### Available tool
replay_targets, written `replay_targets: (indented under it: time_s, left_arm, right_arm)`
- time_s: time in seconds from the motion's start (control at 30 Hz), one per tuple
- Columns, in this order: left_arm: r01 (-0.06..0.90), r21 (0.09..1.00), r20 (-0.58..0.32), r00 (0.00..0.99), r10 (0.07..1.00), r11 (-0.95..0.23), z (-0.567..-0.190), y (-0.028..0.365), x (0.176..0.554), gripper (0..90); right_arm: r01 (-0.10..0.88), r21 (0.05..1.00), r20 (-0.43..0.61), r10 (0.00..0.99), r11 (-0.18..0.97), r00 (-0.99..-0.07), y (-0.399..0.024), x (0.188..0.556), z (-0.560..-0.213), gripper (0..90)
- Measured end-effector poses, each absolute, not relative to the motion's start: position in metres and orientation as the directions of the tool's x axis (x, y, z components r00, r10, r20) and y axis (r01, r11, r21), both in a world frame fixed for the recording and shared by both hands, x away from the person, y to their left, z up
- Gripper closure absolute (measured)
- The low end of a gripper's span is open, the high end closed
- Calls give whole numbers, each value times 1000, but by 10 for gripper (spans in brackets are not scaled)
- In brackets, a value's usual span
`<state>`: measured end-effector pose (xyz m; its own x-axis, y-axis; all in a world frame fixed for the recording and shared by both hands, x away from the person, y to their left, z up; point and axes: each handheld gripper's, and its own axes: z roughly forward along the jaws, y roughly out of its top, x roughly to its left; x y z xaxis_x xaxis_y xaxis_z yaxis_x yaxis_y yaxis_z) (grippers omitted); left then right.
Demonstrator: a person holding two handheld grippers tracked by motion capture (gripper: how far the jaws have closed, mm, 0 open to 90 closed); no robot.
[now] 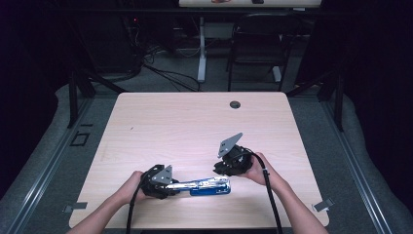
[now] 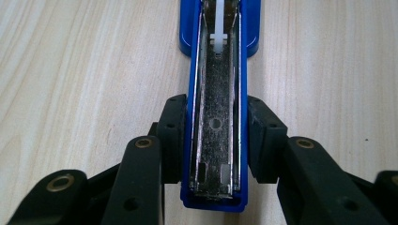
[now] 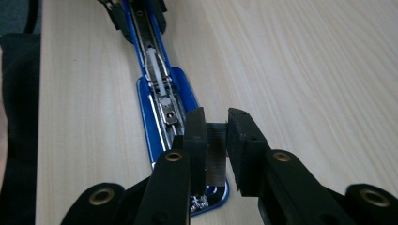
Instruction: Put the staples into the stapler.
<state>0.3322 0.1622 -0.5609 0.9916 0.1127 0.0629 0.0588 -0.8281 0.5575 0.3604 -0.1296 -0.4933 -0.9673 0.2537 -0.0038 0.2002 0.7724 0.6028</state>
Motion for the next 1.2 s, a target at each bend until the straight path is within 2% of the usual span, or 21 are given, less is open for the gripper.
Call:
replay_targets:
  time_s: [0.17, 0.2, 0.6, 1.2]
  left_arm:
    - [58, 556, 63, 992, 112, -829, -561, 162, 332, 633]
    - [61, 557, 62, 991, 115, -828, -561, 162, 332, 633]
    - [64, 556, 57, 992, 115, -829, -561, 162, 333, 632]
    - [74, 551, 48, 991, 121, -831, -561, 161, 334, 630]
  right_arm:
    - [183, 613, 12, 222, 769, -975, -125, 358, -496, 785]
    - [159, 598, 5, 194, 786, -981, -123, 358, -498, 785]
    - [113, 560, 14, 127, 821, -992, -111, 355, -510, 785]
    - [79, 514, -14, 101, 854, -995, -109, 353, -522, 785]
